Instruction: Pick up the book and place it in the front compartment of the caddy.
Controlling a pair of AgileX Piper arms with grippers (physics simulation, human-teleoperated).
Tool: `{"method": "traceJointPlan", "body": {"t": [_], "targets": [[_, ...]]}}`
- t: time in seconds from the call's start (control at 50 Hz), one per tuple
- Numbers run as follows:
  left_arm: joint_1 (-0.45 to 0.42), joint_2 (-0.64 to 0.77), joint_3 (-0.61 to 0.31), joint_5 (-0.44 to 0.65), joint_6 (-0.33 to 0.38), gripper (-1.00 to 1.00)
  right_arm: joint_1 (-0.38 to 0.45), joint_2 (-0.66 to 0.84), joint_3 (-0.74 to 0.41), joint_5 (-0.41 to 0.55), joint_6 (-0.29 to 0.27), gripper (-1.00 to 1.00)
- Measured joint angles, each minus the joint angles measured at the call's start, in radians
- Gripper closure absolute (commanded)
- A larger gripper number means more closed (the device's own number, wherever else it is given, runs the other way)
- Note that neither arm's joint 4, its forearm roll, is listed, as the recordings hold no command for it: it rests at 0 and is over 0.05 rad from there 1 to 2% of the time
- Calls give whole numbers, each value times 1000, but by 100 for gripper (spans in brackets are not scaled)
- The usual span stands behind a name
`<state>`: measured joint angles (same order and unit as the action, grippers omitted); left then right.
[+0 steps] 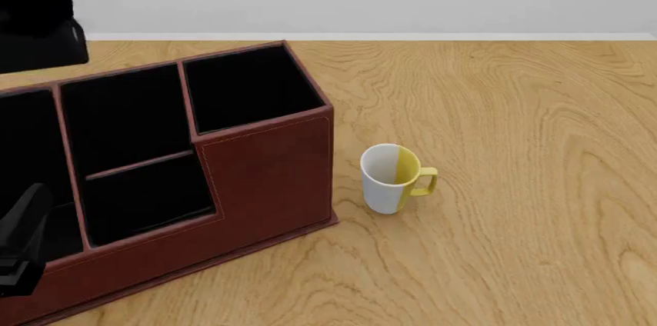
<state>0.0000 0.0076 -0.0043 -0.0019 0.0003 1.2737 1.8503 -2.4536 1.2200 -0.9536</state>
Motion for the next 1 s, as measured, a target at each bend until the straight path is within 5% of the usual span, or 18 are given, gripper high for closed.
{"method": "traceJointPlan", "body": {"t": [0.46,1.0], "targets": [[0,0,0,0,0,-100,-11,76,-48,0,56,100],[0,0,0,0,0,-100,-127,198,-84,0,42,100]]}}
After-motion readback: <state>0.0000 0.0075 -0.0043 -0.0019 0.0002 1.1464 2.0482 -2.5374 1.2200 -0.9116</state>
